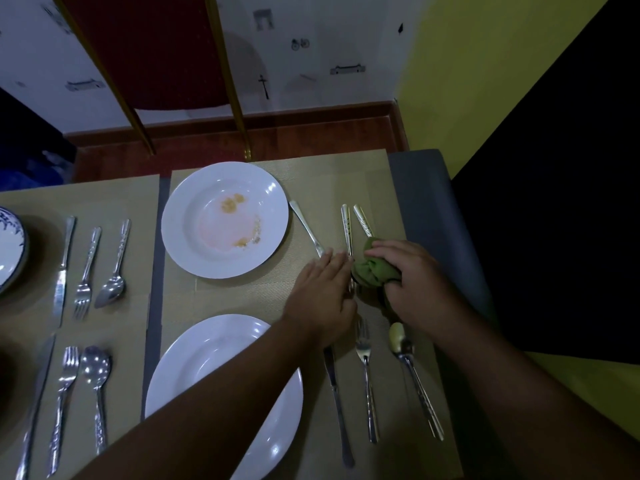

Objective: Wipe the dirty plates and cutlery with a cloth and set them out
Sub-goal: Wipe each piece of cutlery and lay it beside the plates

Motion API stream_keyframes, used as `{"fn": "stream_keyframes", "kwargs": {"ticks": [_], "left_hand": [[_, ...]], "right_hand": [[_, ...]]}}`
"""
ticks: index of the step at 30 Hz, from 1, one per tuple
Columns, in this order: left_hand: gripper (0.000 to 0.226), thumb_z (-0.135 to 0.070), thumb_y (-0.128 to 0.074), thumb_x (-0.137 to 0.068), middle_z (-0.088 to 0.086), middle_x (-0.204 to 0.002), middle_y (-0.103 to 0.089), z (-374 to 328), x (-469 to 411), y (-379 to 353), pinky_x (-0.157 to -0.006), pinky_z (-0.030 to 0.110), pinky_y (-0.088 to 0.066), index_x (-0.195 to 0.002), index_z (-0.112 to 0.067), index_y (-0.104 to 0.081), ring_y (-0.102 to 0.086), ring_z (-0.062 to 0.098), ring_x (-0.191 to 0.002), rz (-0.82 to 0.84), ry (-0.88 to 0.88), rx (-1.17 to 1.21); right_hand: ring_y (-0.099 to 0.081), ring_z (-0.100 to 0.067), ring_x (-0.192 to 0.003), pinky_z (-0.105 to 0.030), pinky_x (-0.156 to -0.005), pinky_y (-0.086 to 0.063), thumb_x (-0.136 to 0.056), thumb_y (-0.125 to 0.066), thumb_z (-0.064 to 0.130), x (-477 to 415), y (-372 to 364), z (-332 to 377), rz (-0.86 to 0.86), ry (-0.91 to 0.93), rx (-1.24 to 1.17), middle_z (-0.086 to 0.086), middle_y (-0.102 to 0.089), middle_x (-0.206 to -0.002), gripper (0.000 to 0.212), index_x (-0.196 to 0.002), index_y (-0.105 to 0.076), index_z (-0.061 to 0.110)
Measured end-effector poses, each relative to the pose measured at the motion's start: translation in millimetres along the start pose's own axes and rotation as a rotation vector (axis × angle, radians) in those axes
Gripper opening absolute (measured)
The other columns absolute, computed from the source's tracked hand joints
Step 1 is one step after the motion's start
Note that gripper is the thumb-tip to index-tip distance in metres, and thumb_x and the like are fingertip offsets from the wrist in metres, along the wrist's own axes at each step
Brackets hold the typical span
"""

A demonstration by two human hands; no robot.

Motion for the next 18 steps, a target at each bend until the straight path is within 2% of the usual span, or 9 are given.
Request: {"fn": "stream_keyframes", "kwargs": {"ticks": [5, 10, 15, 18], "left_hand": [[0.07, -0.038, -0.035, -0.104, 0.008, -0.17, 0.0, 9, -2, -3, -0.127, 0.04, -0.003, -0.162, -0.014, -0.005, 0.006, 0.022, -0.157, 0.046, 0.054, -0.05], [0.069, -0.037, -0.035, -0.102, 0.008, -0.17, -0.003, 27, 8, -1, -0.126, 0.036, 0.001, -0.162, -0.012, -0.01, 0.002, 0.022, -0.157, 0.069, -0.015, -0.135], [0.069, -0.036, -0.034, -0.102, 0.008, -0.17, -0.001, 42, 24, -1, -0.127, 0.037, -0.001, -0.162, -0.012, -0.009, 0.004, 0.022, -0.157, 0.079, -0.009, -0.121], [0.073, -0.041, -0.026, -0.097, 0.009, -0.17, 0.001, 42, 26, -1, -0.127, 0.038, -0.002, -0.162, -0.012, -0.008, 0.005, 0.022, -0.157, 0.089, 0.002, -0.092]], "right_hand": [[-0.049, -0.016, -0.12, -0.016, -0.106, -0.028, -0.063, -0.054, -0.009, 1, -1, 2, 0.01, -0.006, -0.002, 0.001, -0.06, -0.129, 0.063, -0.119, -0.068, 0.017], [-0.048, -0.015, -0.122, -0.026, -0.11, -0.032, -0.064, -0.052, -0.005, 2, -6, 7, 0.033, 0.022, -0.008, 0.002, -0.058, -0.131, 0.063, -0.121, -0.066, 0.019], [-0.051, -0.019, -0.121, -0.025, -0.109, -0.032, -0.061, -0.049, -0.001, 1, -13, 15, 0.013, 0.05, -0.005, 0.001, -0.061, -0.128, 0.062, -0.117, -0.068, 0.016], [-0.05, -0.019, -0.122, -0.031, -0.11, -0.035, -0.062, -0.052, -0.006, 0, -15, 16, 0.014, 0.046, 0.003, 0.0, -0.06, -0.129, 0.062, -0.118, -0.068, 0.016]]}}
Point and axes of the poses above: each hand's wrist, its own x-axis away from the middle knuckle, its own y-axis out of the back of the hand, z = x × y, the point moved 2 cm from there along -x, towards the middle knuckle
